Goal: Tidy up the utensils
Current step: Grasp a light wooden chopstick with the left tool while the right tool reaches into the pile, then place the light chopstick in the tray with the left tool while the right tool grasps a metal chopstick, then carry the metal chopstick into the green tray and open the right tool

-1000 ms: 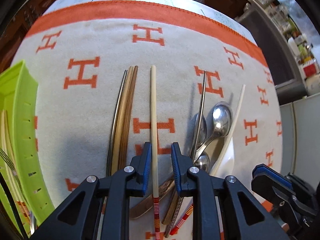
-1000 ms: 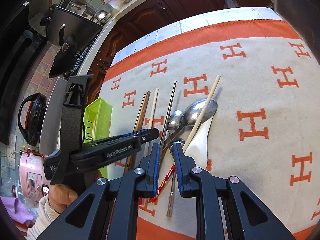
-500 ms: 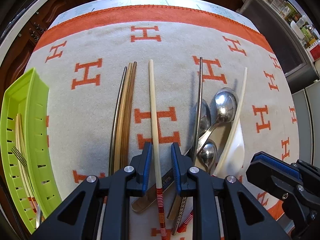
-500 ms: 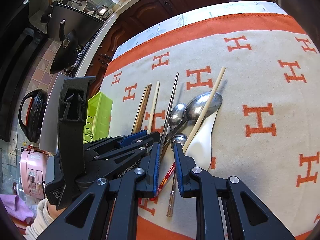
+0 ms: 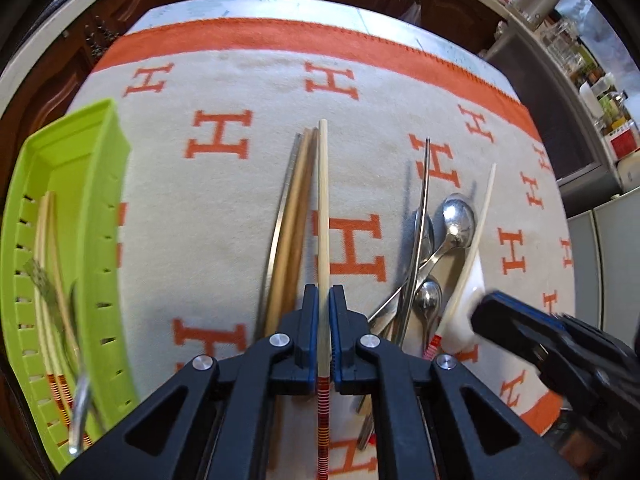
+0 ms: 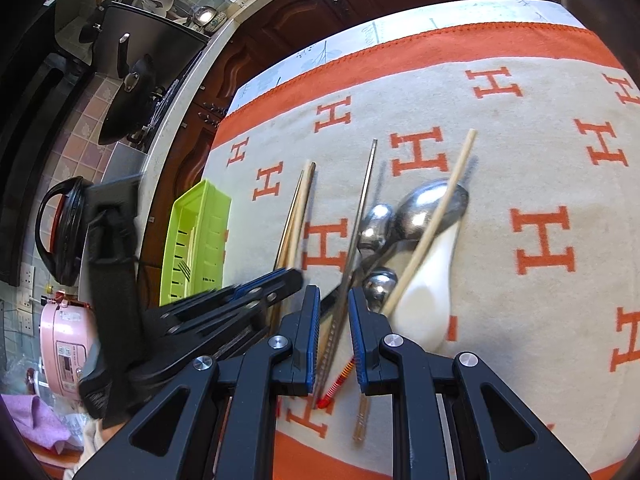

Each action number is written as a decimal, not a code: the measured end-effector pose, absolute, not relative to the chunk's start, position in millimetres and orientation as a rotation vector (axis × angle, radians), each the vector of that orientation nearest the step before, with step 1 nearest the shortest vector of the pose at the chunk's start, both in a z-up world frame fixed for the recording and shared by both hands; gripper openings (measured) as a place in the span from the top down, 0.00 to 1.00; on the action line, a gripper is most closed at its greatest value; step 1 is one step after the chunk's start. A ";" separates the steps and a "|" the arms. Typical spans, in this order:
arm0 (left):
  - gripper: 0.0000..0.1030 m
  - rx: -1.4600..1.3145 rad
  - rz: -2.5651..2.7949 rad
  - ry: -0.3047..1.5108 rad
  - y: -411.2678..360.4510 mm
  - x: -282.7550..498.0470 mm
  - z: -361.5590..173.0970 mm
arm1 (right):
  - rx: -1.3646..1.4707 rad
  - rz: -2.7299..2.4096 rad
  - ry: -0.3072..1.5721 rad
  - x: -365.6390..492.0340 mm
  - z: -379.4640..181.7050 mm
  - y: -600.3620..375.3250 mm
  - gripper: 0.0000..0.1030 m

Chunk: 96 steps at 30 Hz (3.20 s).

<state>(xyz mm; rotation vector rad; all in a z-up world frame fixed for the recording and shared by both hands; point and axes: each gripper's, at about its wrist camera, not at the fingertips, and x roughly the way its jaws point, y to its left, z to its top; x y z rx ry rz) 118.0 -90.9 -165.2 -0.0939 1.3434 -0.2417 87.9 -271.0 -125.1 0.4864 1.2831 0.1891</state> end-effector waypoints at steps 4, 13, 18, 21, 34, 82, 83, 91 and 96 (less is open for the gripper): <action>0.97 -0.136 -0.246 1.329 -69.0 110.7 -144.4 | 0.469 0.170 1.298 100.4 -131.3 -260.4 0.84; 0.97 -0.197 -0.193 1.276 5.6 94.4 -101.7 | 0.358 0.102 1.338 125.9 -148.9 -237.0 0.84; 0.97 -0.204 -0.129 1.249 51.4 86.5 -85.8 | 0.302 0.071 1.359 131.0 -158.1 -226.2 0.84; 0.97 -0.201 -0.088 1.237 75.5 82.9 -81.9 | 0.277 0.066 1.374 132.2 -164.3 -219.2 0.84; 0.97 -0.193 -0.041 1.285 113.9 72.2 -108.5 | 0.016 0.026 1.376 130.2 -178.5 -169.7 0.89; 0.38 -0.203 0.175 1.034 185.0 19.3 -95.0 | 0.254 0.255 1.451 136.3 -139.5 19.7 0.90; 0.38 -0.205 0.174 1.035 185.9 19.1 -95.7 | 0.246 0.250 1.451 136.2 -140.9 21.3 0.88; 0.37 -0.212 0.156 1.048 187.0 18.4 -100.0 | 0.238 0.289 1.461 140.0 -151.6 33.7 0.86; 0.37 -0.223 0.157 1.061 189.1 18.2 -103.6 | 0.230 0.281 1.486 147.7 -169.5 40.0 0.86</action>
